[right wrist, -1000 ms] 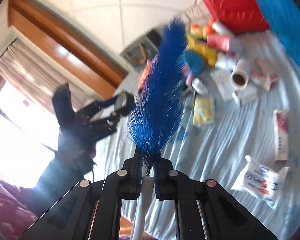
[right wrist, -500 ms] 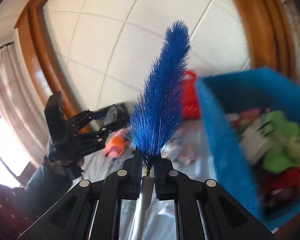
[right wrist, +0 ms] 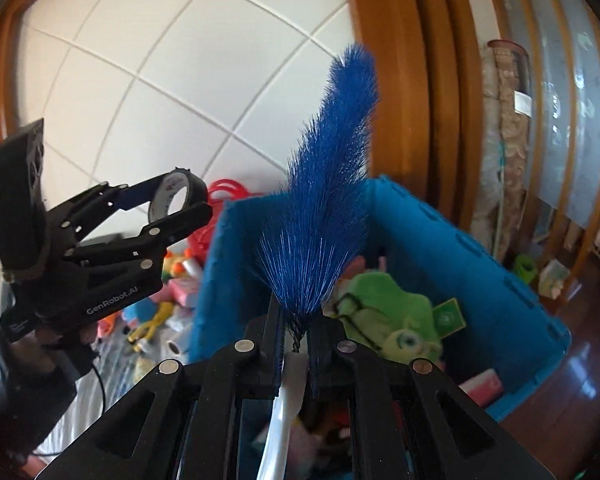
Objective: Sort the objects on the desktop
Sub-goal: 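Carry the tape roll and blue brush into the blue crate and release both, then move both tools back over the items on the bed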
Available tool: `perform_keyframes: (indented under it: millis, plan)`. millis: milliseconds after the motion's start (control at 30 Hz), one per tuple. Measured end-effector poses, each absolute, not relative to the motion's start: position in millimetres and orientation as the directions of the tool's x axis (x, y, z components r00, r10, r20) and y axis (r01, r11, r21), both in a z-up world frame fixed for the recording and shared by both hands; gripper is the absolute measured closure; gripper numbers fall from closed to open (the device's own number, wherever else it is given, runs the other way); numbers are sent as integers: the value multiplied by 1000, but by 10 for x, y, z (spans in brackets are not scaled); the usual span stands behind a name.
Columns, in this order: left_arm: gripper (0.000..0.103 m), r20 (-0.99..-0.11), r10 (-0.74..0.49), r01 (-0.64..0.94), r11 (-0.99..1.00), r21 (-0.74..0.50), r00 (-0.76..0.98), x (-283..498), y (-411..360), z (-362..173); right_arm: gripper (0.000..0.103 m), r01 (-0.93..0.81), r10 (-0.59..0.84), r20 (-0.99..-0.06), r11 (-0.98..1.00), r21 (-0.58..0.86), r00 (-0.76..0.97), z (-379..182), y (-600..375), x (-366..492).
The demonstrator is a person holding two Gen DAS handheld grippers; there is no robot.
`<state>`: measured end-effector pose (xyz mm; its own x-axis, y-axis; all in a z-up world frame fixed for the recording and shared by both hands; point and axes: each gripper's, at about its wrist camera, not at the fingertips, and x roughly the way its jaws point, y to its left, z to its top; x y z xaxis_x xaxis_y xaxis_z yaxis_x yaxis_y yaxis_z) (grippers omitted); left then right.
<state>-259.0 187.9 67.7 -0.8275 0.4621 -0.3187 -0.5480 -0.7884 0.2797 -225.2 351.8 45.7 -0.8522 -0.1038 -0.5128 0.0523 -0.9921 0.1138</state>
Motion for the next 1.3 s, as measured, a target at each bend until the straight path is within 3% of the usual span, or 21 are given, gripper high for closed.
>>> perform_keyframes:
  millis: [167,200,233,300,367,467,700,1300]
  plan:
    - [48,-345,372,-475,-829,295,-862,-2738,2229,670,89,-5,-21,-575,-999,43,-818,337,3722,-2534]
    - [48,-348,347,-455,-838,301,-871,-2774,2276,668,80,-15,-7,-594,-999,33,-804,315,3760,-2582]
    - [47,-350,308,-423,-844,328,-885,-2804,2350,663,53,-40,11,-599,-999,35,-801,282,3819,-2620]
    - [36,-332,226,-352,-850,393,-916,-2804,2481,664,18,-52,10,-587,-997,55,-809,298,3917,-2604]
    - [15,-278,159,-271,-860,432,-947,-2770,2520,663,17,-51,4,-567,-997,66,-824,311,3976,-2526]
    - [5,-257,139,-237,-884,403,-956,-2721,2467,706,16,-42,-20,-535,-994,103,-845,359,4055,-2384]
    - [4,-231,112,-204,-881,426,-966,-2726,2445,767,5,-11,-93,-482,-978,208,-871,410,4127,-2173]
    - [4,-234,12,-103,-920,379,-972,-2684,1913,646,3,74,-204,-414,-948,310,-887,449,3867,-2117]
